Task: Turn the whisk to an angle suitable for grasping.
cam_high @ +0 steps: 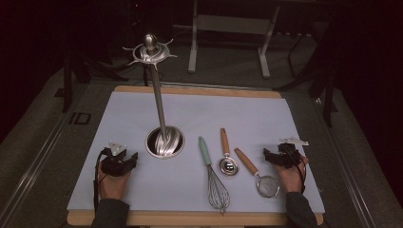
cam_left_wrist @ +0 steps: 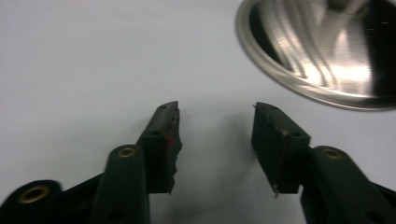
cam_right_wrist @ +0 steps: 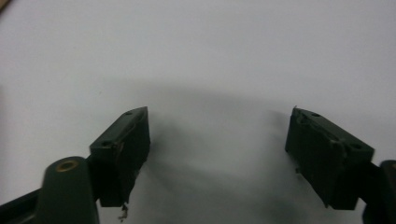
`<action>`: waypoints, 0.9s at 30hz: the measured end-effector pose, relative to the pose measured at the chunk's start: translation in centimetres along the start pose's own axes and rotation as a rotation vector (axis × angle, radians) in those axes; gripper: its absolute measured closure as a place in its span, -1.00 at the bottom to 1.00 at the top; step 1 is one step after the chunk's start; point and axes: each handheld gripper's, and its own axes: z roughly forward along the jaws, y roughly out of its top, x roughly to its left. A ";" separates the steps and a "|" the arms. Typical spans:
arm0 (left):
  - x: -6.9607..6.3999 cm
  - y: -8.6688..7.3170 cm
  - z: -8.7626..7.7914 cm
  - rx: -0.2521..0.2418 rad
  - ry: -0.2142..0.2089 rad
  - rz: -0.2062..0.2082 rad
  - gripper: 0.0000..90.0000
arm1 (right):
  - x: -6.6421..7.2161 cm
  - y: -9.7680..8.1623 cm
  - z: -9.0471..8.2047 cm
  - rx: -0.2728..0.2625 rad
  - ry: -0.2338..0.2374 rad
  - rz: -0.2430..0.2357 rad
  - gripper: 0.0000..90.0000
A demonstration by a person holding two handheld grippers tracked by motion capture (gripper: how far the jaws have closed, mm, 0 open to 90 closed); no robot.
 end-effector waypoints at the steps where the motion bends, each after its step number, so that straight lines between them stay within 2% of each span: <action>1: 0.0 0.0 0.0 0.000 0.000 0.000 0.21 | 0.0 0.0 0.0 0.000 0.000 0.000 -0.49; 2: 0.1 -0.1 -0.2 -0.027 -0.032 0.002 0.23 | 0.1 0.0 -0.1 -0.008 0.007 -0.014 -0.39; 3: 0.1 -0.1 -0.2 -0.027 -0.032 0.002 0.25 | 0.1 0.0 -0.1 -0.008 0.007 -0.014 -0.39; 5: 0.4 -0.1 -0.3 -0.045 -0.061 -0.005 0.30 | 0.3 -0.1 -0.2 -0.016 0.024 -0.037 -0.25; 8: 0.7 -0.2 -0.6 -0.063 -0.098 0.002 0.39 | 0.3 -0.2 -0.4 -0.012 0.045 -0.043 -0.19; 9: 0.7 -0.2 -0.6 -0.063 -0.098 0.002 0.41 | 0.3 -0.2 -0.4 -0.012 0.045 -0.043 -0.19; 10: 0.7 -0.3 -0.5 -0.064 -0.106 0.004 0.42 | 0.3 -0.1 -0.6 -0.007 0.066 -0.050 -0.10; 11: 0.7 -0.3 -0.5 -0.064 -0.106 0.004 0.44 | 0.3 -0.1 -0.6 -0.007 0.066 -0.050 -0.10; 13: 0.4 -0.3 -0.5 -0.059 -0.100 0.037 0.48 | 0.2 0.1 -0.8 0.003 0.106 -0.046 -0.01; 17: 0.1 -0.3 -0.5 -0.058 -0.089 0.062 0.51 | 0.5 0.4 -1.1 0.011 0.140 -0.063 0.08; 20: -0.3 -0.4 -0.5 -0.062 -0.081 0.096 0.54 | 1.1 0.9 -1.3 0.030 0.183 -0.111 0.12; 21: -0.3 -0.4 -0.5 -0.062 -0.081 0.096 0.54 | 1.1 0.9 -1.3 0.030 0.183 -0.111 0.12; 22: -0.4 -0.4 -0.5 -0.064 -0.081 0.108 0.54 | 1.5 1.2 -1.3 0.050 0.205 -0.138 0.15; 23: -0.4 -0.4 -0.5 -0.064 -0.081 0.108 0.54 | 1.5 1.2 -1.3 0.050 0.205 -0.138 0.15; 24: -0.5 -0.4 -0.6 -0.074 -0.084 0.116 0.54 | 1.8 1.5 -1.3 0.070 0.227 -0.161 0.16; 25: -0.5 -0.4 -0.6 -0.074 -0.084 0.116 0.54 | 1.8 1.5 -1.3 0.070 0.227 -0.161 0.16; 26: -0.4 -0.5 -0.7 -0.076 -0.090 0.117 0.55 | 2.2 1.9 -1.5 0.082 0.253 -0.188 0.19; 27: -0.4 -0.5 -0.7 -0.076 -0.090 0.117 0.55 | 2.2 1.9 -1.5 0.082 0.253 -0.188 0.19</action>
